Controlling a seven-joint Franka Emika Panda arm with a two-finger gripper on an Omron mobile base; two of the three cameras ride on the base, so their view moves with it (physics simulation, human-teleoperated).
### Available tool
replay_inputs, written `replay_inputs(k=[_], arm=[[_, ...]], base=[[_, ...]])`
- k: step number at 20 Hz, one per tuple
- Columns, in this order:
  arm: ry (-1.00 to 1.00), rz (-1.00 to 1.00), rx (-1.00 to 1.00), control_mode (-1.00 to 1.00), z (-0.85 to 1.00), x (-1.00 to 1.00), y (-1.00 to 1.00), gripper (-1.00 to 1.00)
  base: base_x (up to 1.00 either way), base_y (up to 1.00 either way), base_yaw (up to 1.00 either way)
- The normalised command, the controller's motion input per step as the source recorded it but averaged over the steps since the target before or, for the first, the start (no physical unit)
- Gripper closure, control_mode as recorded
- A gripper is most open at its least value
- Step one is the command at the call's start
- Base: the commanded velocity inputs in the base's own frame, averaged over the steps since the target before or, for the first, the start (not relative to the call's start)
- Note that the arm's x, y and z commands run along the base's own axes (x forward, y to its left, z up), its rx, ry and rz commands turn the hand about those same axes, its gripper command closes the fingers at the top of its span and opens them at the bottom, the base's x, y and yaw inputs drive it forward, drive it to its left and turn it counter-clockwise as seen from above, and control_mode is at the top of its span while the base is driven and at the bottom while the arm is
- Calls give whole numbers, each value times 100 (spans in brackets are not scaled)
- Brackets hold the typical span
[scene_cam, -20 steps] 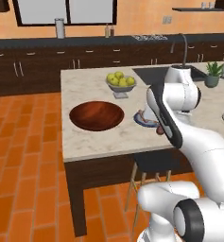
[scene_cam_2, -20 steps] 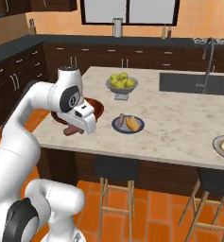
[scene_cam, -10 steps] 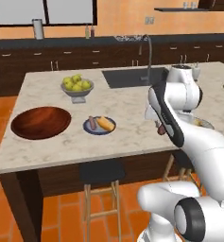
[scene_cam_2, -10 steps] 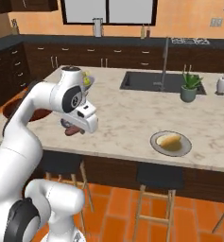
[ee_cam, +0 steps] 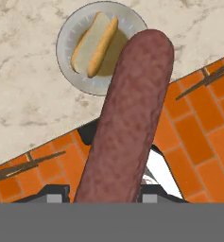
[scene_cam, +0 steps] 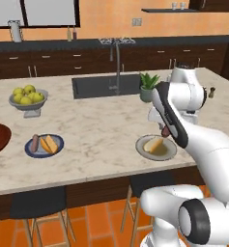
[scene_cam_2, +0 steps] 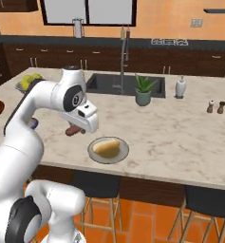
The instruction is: Place one bun and one sausage from the bowl on each plate.
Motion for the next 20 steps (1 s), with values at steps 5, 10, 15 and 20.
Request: replay_inputs(k=[5, 10, 15, 20], arm=[[4, 0, 15, -100, -43, 54, -98, 100], [2, 0, 4, -100, -95, 74, -17, 100], [-1, 0, 1, -100, -99, 51, -3, 100], [0, 0, 1, -100, -74, 45, 0, 100]], base=[[0, 0, 0], [0, 0, 0], [0, 0, 0], [0, 0, 0]])
